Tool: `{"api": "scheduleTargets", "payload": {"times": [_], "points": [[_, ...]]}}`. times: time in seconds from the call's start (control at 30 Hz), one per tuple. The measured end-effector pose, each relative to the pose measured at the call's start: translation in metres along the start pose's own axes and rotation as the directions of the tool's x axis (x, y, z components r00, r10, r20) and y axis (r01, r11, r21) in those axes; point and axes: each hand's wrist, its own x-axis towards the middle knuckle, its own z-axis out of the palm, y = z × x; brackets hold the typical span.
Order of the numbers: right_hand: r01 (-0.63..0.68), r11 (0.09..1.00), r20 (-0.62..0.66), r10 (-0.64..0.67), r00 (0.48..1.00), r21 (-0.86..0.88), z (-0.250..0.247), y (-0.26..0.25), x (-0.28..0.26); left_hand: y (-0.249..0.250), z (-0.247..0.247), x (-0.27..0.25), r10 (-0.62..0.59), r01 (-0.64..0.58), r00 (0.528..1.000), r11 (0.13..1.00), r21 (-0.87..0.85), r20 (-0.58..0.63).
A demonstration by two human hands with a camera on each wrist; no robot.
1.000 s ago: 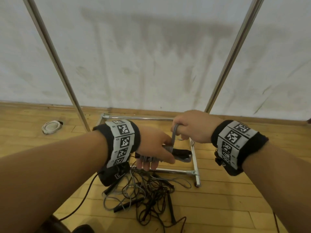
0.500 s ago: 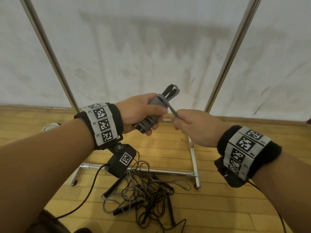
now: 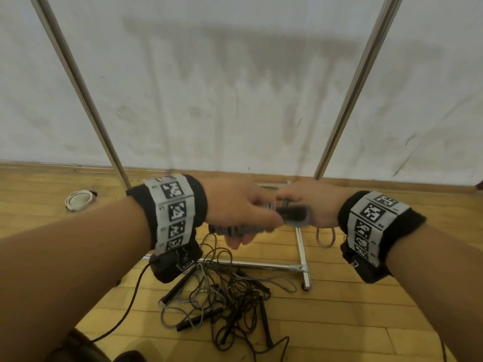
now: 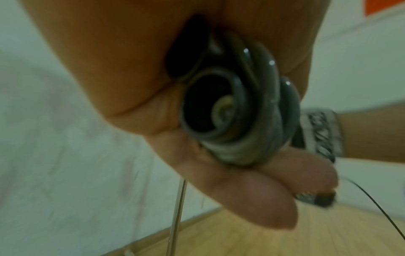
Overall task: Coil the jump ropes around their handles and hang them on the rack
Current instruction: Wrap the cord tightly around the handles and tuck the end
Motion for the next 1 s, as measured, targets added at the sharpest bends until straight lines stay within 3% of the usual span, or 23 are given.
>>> {"api": "scheduleTargets", "payload": {"times": [0.07,0.13,0.2,0.27,0.33,0.43,0.53,0.67,0.8,0.93,1.0], "points": [[-0.016,0.996,0.032,0.018,0.999,-0.084,-0.003,-0.007,0.003,0.004,0.017,0.007,-0.107,0.092,0.994,0.956,0.277,0.037],[-0.009,0.977,0.025,0.014,1.0,-0.215,-0.007,-0.019,0.005,0.004,0.026,0.015,-0.176,0.163,0.984,0.816,0.555,-0.029],[0.007,0.937,-0.014,-0.012,1.0,-0.35,-0.011,-0.031,0.006,0.002,0.026,0.019,-0.205,0.232,0.972,0.736,0.637,-0.117],[0.002,0.913,-0.067,-0.032,0.997,-0.408,-0.012,-0.041,0.003,-0.002,0.016,0.02,-0.246,0.314,0.948,0.815,0.487,-0.2],[-0.006,0.934,-0.107,-0.034,0.994,-0.357,-0.012,-0.045,-0.001,-0.007,0.002,0.015,-0.281,0.341,0.919,0.919,0.2,-0.276],[-0.027,0.989,-0.207,-0.003,0.978,-0.142,-0.017,-0.043,-0.007,-0.013,-0.019,0.005,-0.196,0.162,0.913,0.979,-0.122,-0.358],[-0.029,0.999,-0.247,0.036,0.968,0.032,-0.016,-0.038,-0.01,-0.018,-0.024,0.001,-0.092,-0.058,0.925,0.925,-0.375,-0.369],[-0.017,0.979,-0.182,0.054,0.982,0.202,-0.012,-0.025,-0.011,-0.016,-0.022,-0.002,0.015,-0.213,0.951,0.757,-0.617,-0.309],[0.013,0.918,-0.156,0.053,0.986,0.396,-0.014,-0.014,-0.011,-0.008,-0.024,-0.004,0.06,-0.24,0.963,0.628,-0.741,-0.261],[0.037,0.879,-0.077,-0.001,0.997,0.475,-0.015,-0.013,-0.011,-0.002,-0.02,-0.001,0.093,-0.288,0.939,0.739,-0.609,-0.332],[0.016,0.875,-0.035,0.001,0.999,0.484,-0.014,-0.01,-0.011,-0.002,-0.018,0.0,0.15,-0.303,0.938,0.79,-0.533,-0.311]]}}
